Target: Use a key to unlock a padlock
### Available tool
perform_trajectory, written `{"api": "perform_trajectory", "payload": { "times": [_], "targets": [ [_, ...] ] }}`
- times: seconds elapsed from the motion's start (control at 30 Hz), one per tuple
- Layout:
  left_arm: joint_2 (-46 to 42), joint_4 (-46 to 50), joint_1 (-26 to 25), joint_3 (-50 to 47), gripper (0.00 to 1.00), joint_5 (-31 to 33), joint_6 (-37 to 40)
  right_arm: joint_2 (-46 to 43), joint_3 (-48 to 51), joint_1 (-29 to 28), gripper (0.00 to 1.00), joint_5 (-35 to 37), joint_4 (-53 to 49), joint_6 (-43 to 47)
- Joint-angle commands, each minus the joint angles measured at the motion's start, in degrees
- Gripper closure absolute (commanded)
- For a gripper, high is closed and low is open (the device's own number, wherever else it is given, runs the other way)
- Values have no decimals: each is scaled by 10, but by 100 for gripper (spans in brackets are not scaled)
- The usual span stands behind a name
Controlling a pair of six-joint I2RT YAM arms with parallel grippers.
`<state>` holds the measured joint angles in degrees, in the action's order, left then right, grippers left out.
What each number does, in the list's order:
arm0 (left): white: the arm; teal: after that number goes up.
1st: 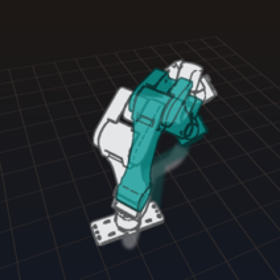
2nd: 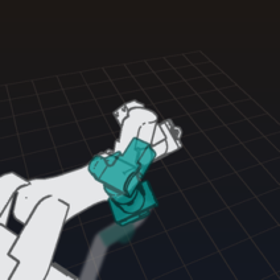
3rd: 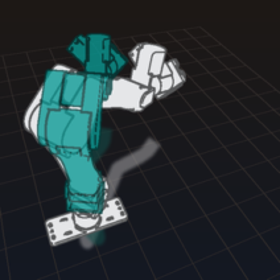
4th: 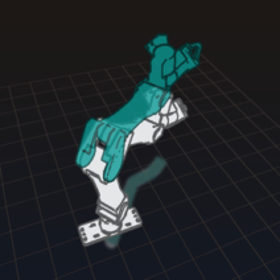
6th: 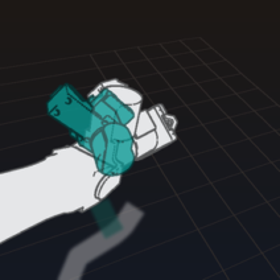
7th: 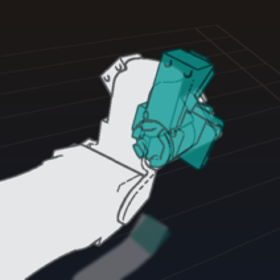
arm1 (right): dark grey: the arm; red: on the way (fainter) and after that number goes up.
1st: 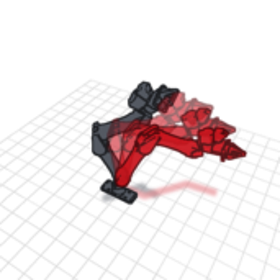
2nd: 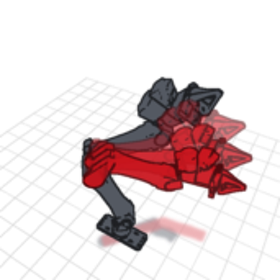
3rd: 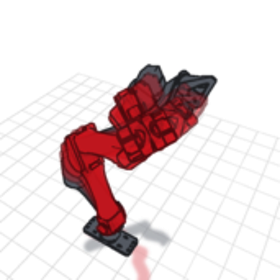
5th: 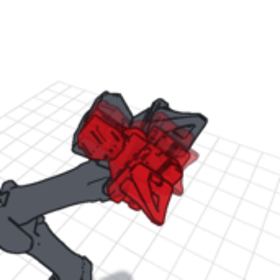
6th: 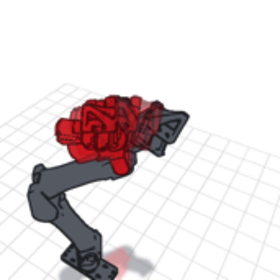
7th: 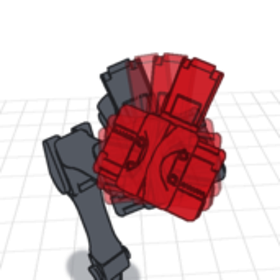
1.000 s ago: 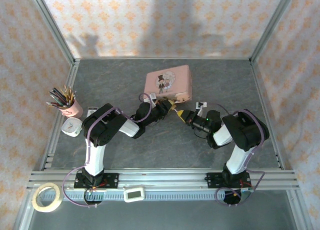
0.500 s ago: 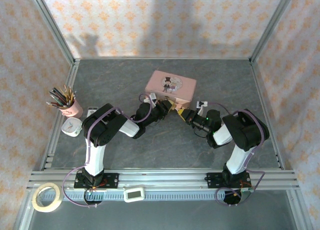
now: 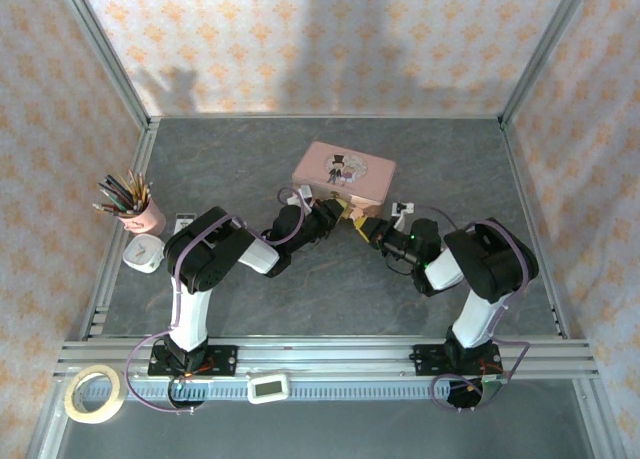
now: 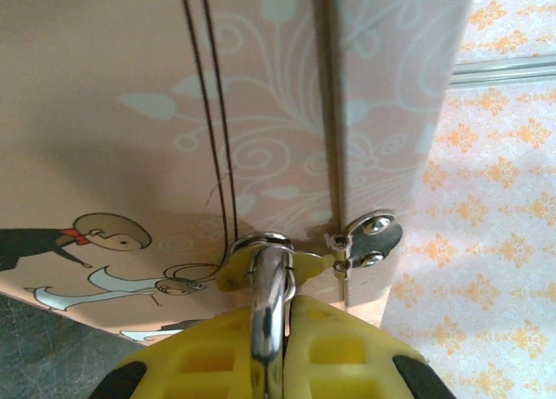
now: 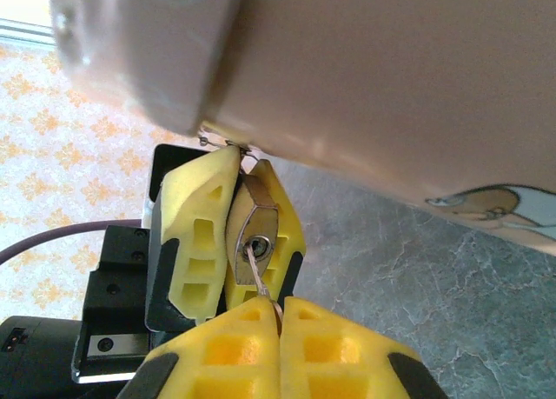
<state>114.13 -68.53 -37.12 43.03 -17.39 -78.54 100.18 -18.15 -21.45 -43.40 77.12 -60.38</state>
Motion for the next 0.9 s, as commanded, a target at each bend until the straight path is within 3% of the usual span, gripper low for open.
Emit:
{"api": "perform_trajectory", "payload": {
  "times": [0.0,0.37,0.87],
  "targets": [
    [-13,-39,-27,17,100,-40,14,-32,-40,-12,100,-12,-32,33],
    [-40,7,-35,-7,100,-61,66,-104,-79,-4,100,11,-216,132],
    [-25,-22,-35,1,100,-84,52,-92,-60,3,100,42,-173,69]
  ]
}}
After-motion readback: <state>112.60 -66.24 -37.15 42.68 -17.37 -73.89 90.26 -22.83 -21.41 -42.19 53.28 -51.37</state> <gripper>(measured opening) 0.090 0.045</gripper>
